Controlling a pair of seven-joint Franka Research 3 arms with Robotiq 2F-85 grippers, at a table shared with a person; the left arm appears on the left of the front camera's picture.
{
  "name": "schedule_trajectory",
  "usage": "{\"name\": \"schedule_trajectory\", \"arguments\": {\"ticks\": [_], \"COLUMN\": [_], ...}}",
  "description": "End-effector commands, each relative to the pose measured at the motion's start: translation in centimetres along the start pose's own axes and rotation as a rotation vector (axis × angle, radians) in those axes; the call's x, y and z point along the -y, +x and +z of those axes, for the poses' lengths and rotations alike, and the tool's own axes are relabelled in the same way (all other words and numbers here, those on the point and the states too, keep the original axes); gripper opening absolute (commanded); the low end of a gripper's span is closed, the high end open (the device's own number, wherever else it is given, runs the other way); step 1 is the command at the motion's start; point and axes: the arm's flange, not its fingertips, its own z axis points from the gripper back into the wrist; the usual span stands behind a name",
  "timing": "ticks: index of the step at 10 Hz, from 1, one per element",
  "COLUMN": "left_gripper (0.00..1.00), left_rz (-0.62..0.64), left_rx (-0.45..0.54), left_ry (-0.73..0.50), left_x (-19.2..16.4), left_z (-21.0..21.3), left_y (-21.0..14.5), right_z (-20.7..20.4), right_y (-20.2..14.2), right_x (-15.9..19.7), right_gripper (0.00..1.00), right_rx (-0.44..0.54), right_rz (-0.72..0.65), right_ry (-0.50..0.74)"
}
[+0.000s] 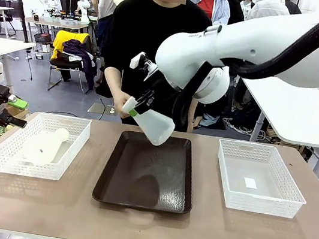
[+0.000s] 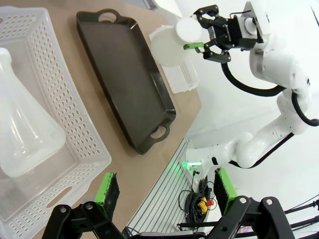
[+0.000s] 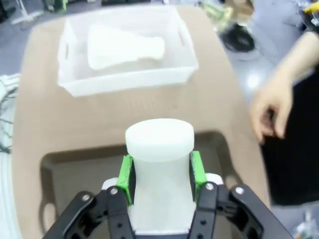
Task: Prepare the laboratory tools.
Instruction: Place the picked Big flask upright in the Handle tray as instructed by the person.
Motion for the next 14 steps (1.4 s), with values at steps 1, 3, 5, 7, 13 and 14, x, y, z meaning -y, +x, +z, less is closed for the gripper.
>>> {"name": "schedule_trajectory", "arguments": {"ticks": [1,3,5,7,13,14], "left_gripper": [1.00,1.00,1.00,1.00,1.00,1.00], "left_rz": [-0.002,-0.002,-0.002,-0.002,-0.002,-0.002], "left_rx": [0.008,0.008,0.008,0.008,0.008,0.008], "left_ry": [-0.014,-0.014,-0.014,-0.014,-0.014,-0.014], "left_x": [0.2,0.2,0.2,0.2,0.2,0.2], "left_z": [0.3,0.3,0.3,0.3,0.3,0.3], "left_y": [0.2,0.2,0.2,0.2,0.2,0.2], "right_z": [1.9,1.9,1.2,0.2,-0.7,-0.7], "right_y": [-3.7,-4.9,-6.5,-8.1,-9.0,-9.0], "right_x": [-0.3,0.2,1.0,1.7,2.9,2.9], "right_gripper": [0.00,0.00,0.00,0.00,0.00,0.00], "right_rx": [0.172,0.298,0.415,0.512,0.573,0.573], "right_rz": [0.057,0.045,0.032,-0.009,-0.040,-0.040], "right_ry": [0.130,0.146,0.178,0.180,0.181,0.181]}}
